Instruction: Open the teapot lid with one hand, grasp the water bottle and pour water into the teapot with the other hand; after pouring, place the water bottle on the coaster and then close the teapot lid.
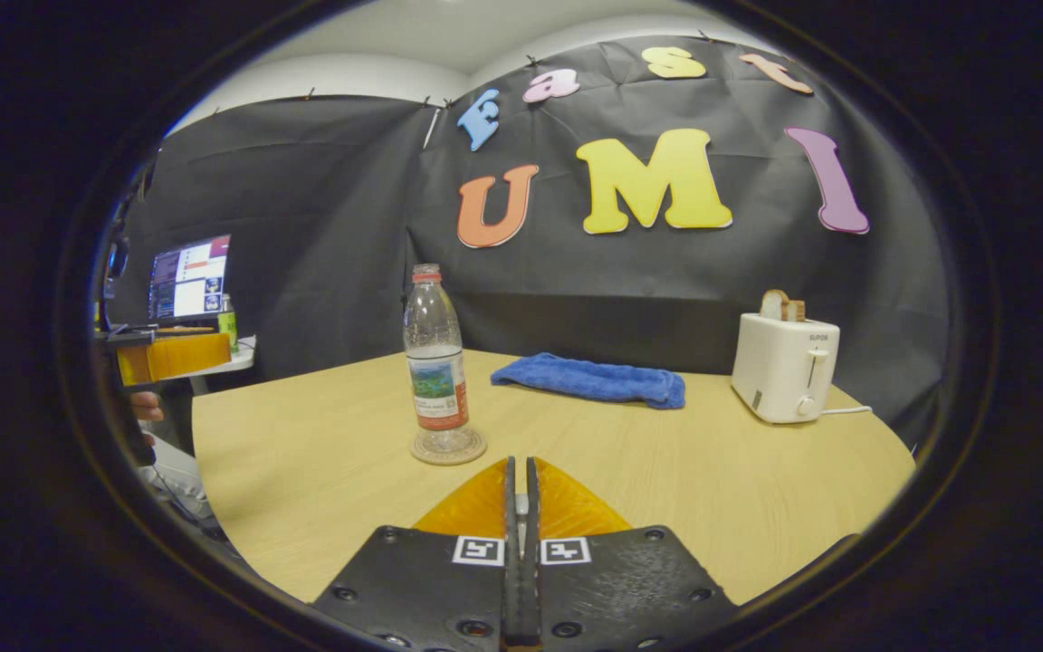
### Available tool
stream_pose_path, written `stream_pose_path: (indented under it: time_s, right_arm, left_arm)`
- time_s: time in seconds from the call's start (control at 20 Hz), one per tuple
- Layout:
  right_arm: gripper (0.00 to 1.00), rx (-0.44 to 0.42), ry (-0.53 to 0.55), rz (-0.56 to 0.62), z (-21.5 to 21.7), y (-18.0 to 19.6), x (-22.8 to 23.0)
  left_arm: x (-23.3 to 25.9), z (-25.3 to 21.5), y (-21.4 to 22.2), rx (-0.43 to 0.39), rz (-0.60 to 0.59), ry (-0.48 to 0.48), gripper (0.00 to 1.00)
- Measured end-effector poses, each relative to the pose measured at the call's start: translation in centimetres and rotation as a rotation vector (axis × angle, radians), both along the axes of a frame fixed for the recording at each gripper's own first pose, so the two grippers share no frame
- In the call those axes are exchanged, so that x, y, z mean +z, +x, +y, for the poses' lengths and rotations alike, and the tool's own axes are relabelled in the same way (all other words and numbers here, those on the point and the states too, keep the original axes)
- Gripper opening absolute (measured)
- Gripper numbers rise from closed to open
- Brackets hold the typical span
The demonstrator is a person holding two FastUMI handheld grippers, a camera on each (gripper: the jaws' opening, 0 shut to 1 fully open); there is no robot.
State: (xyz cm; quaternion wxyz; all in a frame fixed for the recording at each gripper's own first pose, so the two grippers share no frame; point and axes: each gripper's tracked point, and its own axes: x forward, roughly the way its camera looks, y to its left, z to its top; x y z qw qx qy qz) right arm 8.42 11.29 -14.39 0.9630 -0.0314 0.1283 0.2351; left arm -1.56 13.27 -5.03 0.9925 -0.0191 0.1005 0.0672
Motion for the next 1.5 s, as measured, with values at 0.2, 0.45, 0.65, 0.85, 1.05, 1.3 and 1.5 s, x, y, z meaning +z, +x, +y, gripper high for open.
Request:
stream_pose_path:
  time_s: [0.2,0.45,0.65,0.85,1.05,1.3,1.5]
  right_arm:
    - [0.0,-0.012,-0.003,-0.002,-0.2,0.0,-0.2]
    - [0.41,-0.066,0.033,-0.02,-1.4,-0.6,1.5]
    - [0.95,-0.203,0.058,-0.114,-5.6,-2.0,6.2]
    - [0.96,-0.348,0.042,-0.197,-10.5,-6.4,10.3]
    - [0.95,-0.412,0.027,-0.268,-12.9,-10.7,13.1]
    - [0.95,-0.476,0.02,-0.305,-14.1,-13.1,14.2]
    - [0.95,-0.47,0.012,-0.332,-13.4,-13.5,15.4]
  left_arm:
    - [0.2,-0.5,0.1,-0.009,-0.002,0.008,0.99]
    - [1.1,-2.3,0.2,-0.034,-0.024,0.006,0.99]
    - [3.0,-6.3,0.8,-0.092,-0.08,-0.017,0.99]
    - [4.4,-10.7,1.3,-0.144,-0.134,-0.044,0.99]
    - [4.9,-14.2,0.2,-0.204,-0.156,-0.028,0.99]
    - [5.5,-15.2,-1.2,-0.221,-0.156,0.0,0.99]
    - [6.5,-13.8,-1.8,-0.183,-0.181,0.02,0.99]
